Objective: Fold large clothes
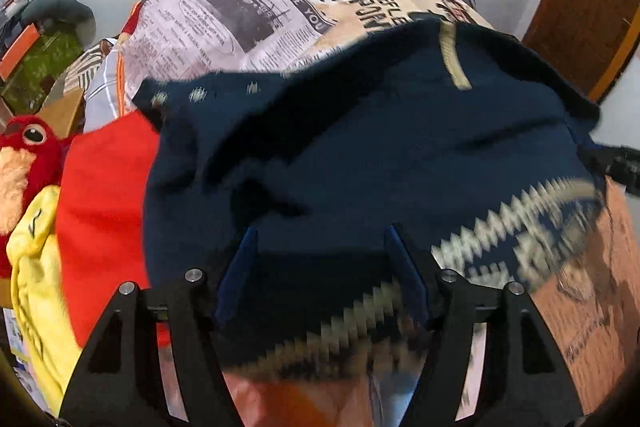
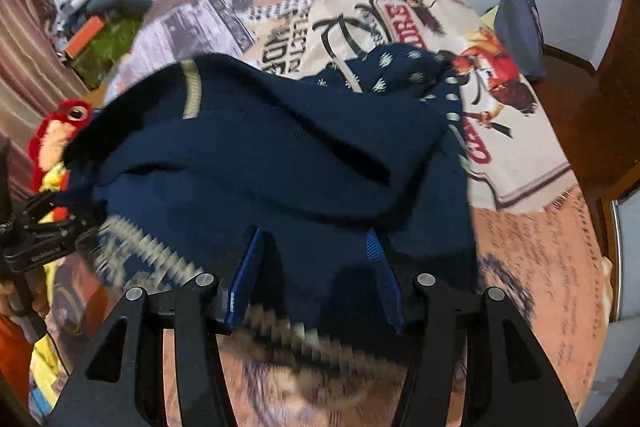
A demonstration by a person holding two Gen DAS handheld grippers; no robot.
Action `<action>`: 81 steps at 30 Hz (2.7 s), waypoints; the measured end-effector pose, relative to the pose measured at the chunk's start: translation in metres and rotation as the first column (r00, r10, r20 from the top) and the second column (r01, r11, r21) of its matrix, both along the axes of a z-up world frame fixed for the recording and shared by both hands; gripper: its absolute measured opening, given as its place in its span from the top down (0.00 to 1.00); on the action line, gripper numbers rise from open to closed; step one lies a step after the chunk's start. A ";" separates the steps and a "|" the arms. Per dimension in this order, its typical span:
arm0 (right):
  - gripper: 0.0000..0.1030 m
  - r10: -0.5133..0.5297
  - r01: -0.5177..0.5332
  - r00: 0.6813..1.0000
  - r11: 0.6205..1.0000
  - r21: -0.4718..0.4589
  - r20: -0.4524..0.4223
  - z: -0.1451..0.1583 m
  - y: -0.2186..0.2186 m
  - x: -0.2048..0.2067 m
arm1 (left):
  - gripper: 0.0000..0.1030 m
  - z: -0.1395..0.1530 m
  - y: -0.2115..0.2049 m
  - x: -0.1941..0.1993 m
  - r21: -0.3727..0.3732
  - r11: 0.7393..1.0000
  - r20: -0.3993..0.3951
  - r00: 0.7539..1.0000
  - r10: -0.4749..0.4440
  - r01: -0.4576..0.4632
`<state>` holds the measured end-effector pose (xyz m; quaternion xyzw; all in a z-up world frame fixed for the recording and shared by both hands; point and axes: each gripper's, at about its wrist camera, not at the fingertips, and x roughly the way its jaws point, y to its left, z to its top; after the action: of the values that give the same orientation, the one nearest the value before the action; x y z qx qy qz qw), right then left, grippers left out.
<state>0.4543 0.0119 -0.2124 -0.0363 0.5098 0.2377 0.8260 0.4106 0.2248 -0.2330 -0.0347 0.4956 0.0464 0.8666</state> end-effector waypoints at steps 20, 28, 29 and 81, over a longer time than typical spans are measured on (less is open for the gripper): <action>0.40 0.032 -0.031 0.990 0.999 -0.014 0.140 0.033 0.039 -0.017 | 0.41 0.041 -0.007 0.019 -0.024 0.998 0.106 0.992 0.068 -0.066; 0.21 0.034 -0.027 0.997 0.995 -0.093 0.072 -0.008 0.012 -0.052 | 0.20 -0.011 -0.021 -0.044 -0.044 0.997 0.027 0.997 0.070 -0.069; 0.20 0.021 -0.015 0.998 0.995 -0.101 0.061 -0.012 0.005 -0.055 | 0.19 -0.014 -0.015 -0.056 -0.044 0.994 0.021 0.995 0.099 -0.098; 0.20 0.047 -0.036 0.990 0.996 -0.087 0.133 0.065 0.027 -0.120 | 0.88 0.105 -0.004 -0.168 -0.341 0.930 0.413 0.866 0.282 -0.140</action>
<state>0.3341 0.0384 -0.1478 -0.0976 0.4614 0.2304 0.8512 0.2425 0.2208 -0.1282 -0.2300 0.2730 0.0570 0.9324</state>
